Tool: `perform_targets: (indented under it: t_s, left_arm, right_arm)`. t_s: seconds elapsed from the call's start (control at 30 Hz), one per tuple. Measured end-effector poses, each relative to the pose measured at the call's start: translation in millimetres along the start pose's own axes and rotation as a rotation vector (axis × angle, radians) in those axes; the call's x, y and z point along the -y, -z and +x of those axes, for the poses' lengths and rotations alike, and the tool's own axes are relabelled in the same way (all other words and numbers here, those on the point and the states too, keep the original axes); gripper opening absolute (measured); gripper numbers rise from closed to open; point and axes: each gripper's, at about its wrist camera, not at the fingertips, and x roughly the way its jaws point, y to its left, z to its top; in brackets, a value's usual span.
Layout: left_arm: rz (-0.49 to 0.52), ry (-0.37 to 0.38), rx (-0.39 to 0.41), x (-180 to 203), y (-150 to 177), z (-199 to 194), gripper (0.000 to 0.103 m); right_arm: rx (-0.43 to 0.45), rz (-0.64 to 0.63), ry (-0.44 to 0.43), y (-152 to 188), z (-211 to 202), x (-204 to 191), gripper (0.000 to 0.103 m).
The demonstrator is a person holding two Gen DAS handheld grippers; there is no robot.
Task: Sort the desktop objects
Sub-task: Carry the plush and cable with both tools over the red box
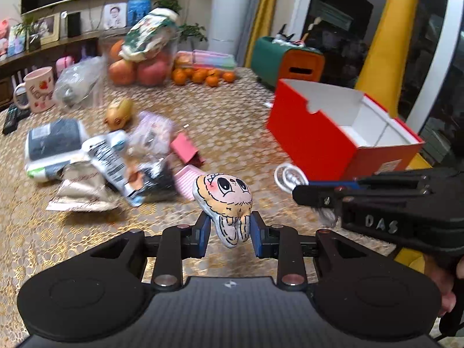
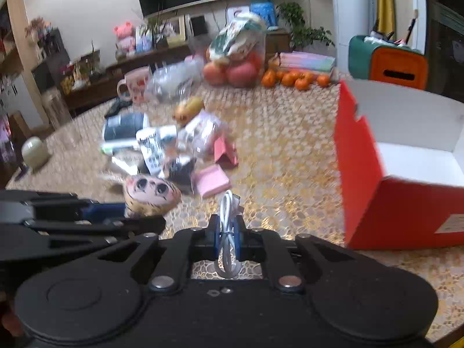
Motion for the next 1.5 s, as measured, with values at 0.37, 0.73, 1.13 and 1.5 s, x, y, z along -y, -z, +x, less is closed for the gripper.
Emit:
perform_targets:
  t_s: [0.37, 0.73, 1.13, 1.5]
  left_arm:
    - [0.110, 0.083, 0.033, 60.4, -36.9, -10.4, 0.028]
    - [0.194, 0.154, 0.003, 114.6, -78.0, 17.3, 0.028]
    - [0.285, 0.196, -0.042, 167.5, -123.8, 80.6, 0.028]
    - [0.357, 0.197, -0.137, 203.0, -143.1, 156.0, 0.028]
  right_arm:
    - [0.141, 0.061, 0.039, -19.0, -71.2, 45.1, 0.009]
    - [0.191, 0.131, 0.127, -28.2, -91.6, 107.5, 0.009]
    - [0.175, 0.172, 0.256, -33.7, -73.5, 176.1, 0.009]
    - [0.125, 0.194, 0.321, -35.0, -45.3, 224.5, 0.009]
